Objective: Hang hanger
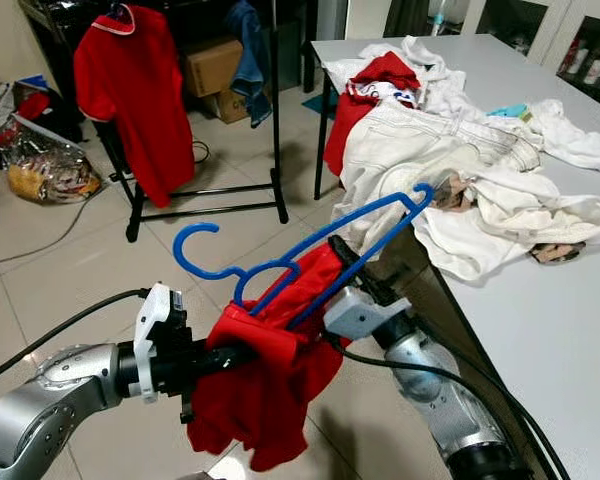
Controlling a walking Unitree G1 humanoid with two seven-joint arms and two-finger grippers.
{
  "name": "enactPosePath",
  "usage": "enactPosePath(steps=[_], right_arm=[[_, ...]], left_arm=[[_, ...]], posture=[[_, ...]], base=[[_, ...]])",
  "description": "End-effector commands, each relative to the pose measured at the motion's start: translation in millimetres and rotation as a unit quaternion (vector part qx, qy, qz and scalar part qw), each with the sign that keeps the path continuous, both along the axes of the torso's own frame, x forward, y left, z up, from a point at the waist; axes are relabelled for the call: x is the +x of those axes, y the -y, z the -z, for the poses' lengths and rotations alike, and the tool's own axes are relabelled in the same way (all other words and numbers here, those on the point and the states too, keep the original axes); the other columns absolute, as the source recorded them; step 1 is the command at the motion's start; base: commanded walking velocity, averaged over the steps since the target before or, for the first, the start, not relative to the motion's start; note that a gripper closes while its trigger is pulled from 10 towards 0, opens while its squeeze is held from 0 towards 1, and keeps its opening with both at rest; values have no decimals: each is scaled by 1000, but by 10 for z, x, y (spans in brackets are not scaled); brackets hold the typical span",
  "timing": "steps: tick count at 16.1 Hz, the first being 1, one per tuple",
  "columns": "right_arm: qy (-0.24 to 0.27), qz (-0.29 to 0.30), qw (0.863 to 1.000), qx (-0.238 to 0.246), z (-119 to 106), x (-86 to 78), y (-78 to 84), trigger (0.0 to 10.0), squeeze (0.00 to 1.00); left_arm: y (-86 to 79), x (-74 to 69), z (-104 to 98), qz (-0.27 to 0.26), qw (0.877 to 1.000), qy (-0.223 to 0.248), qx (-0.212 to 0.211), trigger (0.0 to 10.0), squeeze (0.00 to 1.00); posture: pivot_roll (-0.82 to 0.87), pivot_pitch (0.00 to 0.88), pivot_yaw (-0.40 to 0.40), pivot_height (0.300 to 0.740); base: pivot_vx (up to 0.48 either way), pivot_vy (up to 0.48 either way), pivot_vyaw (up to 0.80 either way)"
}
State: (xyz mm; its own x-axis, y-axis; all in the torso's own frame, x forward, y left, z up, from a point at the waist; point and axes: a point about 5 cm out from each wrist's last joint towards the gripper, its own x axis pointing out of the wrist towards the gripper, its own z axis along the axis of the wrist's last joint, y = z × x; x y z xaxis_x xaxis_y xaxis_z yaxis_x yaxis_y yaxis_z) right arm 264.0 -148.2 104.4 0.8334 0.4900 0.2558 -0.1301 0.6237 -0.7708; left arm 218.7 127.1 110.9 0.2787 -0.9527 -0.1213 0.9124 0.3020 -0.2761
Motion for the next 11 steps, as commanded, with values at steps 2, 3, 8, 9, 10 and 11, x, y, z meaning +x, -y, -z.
enactPosePath(steps=[2,3,8,9,10,11], right_arm=[[56,117,991,13,-134,129,307,10000,0],[48,128,990,22,-107,149,314,10000,0],[-201,31,973,110,280,92,76,10000,0],[-249,20,954,164,355,50,53,10000,0],[-279,8,940,196,423,7,38,10000,0],[-279,8,940,196,423,7,38,10000,0]], left_arm=[[-52,-64,64,1,1000,-29,-3,10000,0],[-51,-60,37,-1,999,-29,-17,10000,0],[-114,-38,19,1,999,-24,-24,10000,0],[-138,-39,6,10,1000,-22,-17,10000,0],[-151,-33,-26,19,1000,-13,-10,10000,0],[-151,-33,-26,19,1000,-13,-10,10000,0]], posture=[[-124,0,52,740],[-126,0,56,740],[-121,0,51,740],[-116,0,46,740],[-112,0,43,740],[-112,0,43,740]], base=[[0,0,0],[0,0,0],[0,0,0],[0,0,0],[0,0,0],[0,0,0]])
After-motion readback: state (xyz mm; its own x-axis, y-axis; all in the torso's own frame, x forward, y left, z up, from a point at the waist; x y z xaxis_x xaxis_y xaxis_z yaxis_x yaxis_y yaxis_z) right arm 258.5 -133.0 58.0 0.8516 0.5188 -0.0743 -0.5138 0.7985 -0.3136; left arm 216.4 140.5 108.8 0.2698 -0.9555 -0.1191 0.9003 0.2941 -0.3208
